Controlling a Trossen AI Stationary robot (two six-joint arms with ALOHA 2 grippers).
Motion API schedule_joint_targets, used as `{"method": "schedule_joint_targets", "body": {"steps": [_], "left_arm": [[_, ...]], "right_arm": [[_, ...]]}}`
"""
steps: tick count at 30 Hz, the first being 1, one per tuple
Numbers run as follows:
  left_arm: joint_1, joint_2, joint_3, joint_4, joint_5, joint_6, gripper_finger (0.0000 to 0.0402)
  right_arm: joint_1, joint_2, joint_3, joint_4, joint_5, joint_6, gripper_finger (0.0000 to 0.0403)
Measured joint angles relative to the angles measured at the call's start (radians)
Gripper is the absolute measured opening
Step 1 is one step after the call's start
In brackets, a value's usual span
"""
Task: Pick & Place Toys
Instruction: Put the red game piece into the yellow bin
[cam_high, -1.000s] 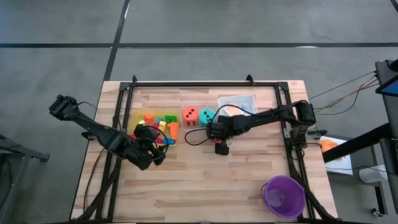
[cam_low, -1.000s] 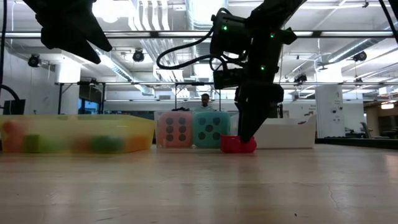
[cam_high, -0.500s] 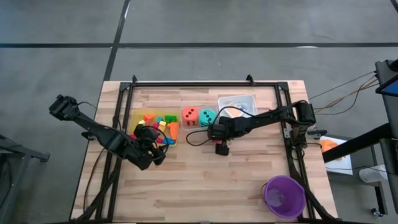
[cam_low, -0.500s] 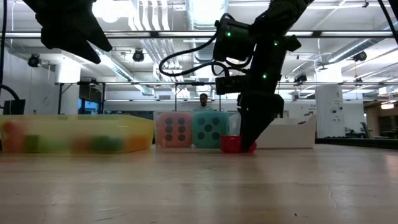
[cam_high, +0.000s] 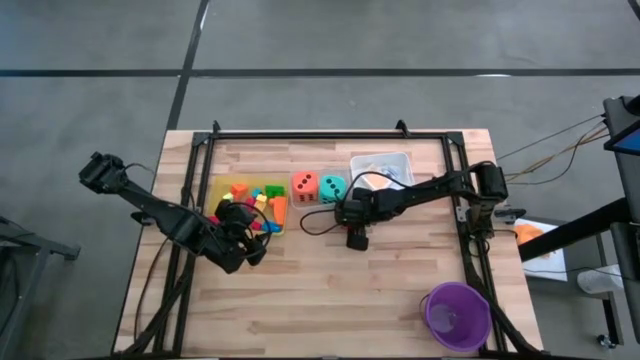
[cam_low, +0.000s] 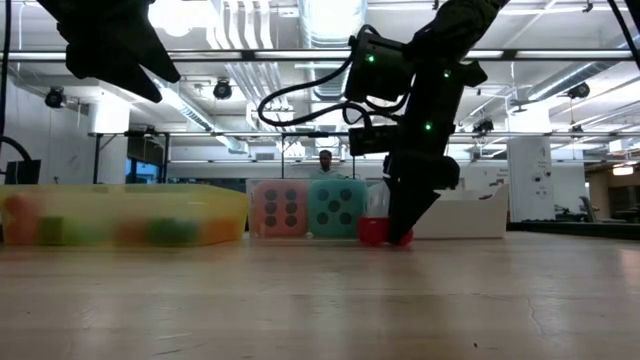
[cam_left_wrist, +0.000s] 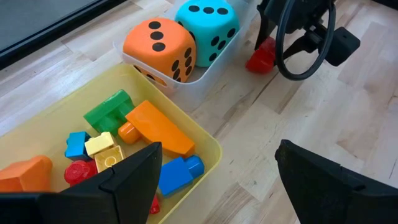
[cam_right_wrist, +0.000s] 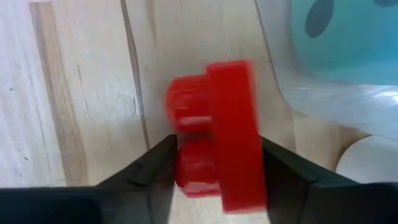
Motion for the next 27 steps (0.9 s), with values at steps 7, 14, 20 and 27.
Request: {"method": "schedule_joint_targets", "body": {"steps": [7,14,20,27], "left_arm": [[0.000,0.000,0.000,0.000,0.000,0.000,0.0312],[0.000,0.000,0.000,0.000,0.003,0.000,0.0312],[0.000,0.000,0.000,0.019,0.002,-0.011,0.0312],[0.000,0.000,0.000,0.098,-0.001,0.079,0.0312]], "right_arm": [[0.006,-0.002,-0.001,0.003,0.000,0.010,0.0145],[0.053,-0.008,0.000,0.003,0.005,0.029,0.0124],[0.126,-0.018,0.002,0.002,0.004,0.094,0.0116],[0.258,-0.019,0.059,0.006,0.111,0.129,0.0118]]}}
